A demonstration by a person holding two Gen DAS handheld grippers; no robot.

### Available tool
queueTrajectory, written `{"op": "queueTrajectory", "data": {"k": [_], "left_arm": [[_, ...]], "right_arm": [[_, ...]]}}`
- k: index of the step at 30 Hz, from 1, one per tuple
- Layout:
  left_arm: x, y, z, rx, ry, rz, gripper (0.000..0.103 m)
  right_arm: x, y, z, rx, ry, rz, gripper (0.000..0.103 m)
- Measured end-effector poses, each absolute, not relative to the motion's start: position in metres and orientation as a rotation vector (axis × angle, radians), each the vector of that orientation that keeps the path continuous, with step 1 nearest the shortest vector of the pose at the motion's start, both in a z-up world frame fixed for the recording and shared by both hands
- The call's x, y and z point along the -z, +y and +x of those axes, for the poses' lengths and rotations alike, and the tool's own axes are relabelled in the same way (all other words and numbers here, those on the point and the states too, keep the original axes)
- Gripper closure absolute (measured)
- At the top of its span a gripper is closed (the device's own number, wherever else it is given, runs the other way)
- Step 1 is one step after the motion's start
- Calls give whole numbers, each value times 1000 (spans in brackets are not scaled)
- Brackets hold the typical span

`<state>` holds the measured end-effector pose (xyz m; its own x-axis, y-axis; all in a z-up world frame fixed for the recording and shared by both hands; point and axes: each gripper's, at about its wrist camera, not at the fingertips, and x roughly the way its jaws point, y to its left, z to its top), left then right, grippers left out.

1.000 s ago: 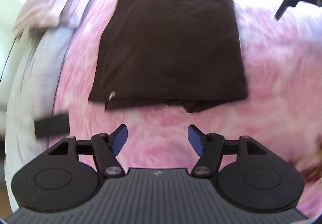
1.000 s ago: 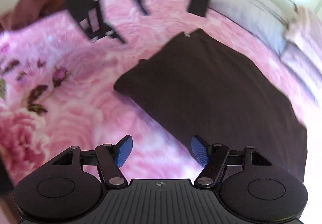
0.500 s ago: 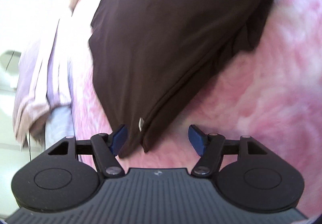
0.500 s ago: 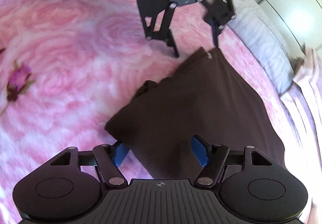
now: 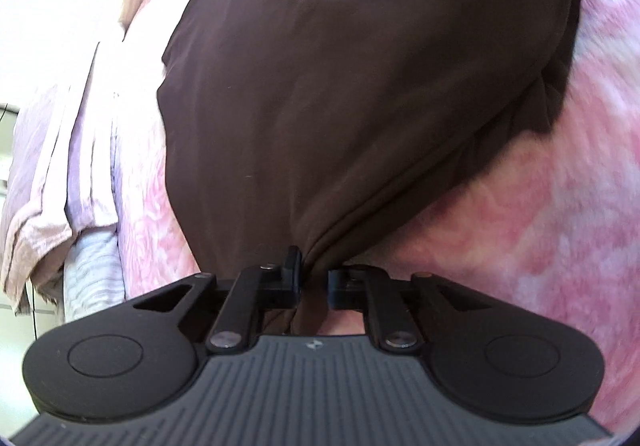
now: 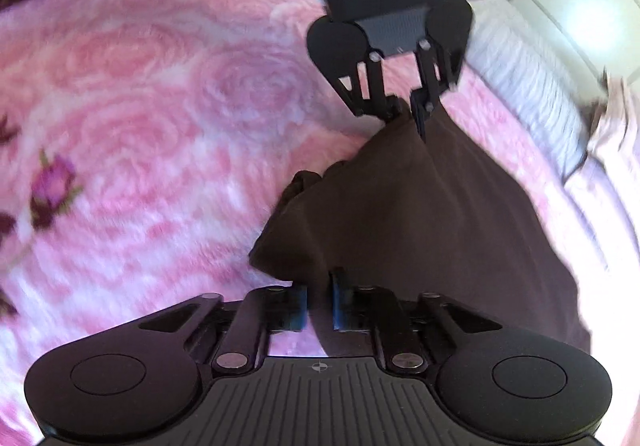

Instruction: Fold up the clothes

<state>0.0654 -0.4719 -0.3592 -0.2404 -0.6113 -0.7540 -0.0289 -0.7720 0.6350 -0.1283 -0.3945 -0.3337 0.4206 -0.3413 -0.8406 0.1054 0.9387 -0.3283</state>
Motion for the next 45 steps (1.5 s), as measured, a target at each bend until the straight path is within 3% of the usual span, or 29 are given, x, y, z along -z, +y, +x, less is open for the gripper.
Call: {"op": "queueTrajectory", "data": {"k": [2, 16, 22, 27, 37, 45], "left_arm": [[353, -467, 67, 2062, -756, 1621, 96], [267, -350, 113, 2073, -520, 1713, 97], [196, -407, 80, 2047, -390, 1522, 96], [167, -477, 4, 2052, -434, 1477, 96], [208, -580, -130, 2085, -426, 1590, 96], [268, -619, -187, 2127, -426, 1725, 96]], "right_arm": [[324, -398, -128, 272, 1099, -168, 99], [239, -323, -136, 119, 962, 79, 100], [193, -351, -176, 339, 827, 204, 100], [169, -408, -233, 621, 720, 345, 100], [206, -524, -333, 875, 608, 685, 100], [252, -568, -388, 944, 559, 914, 100]]}}
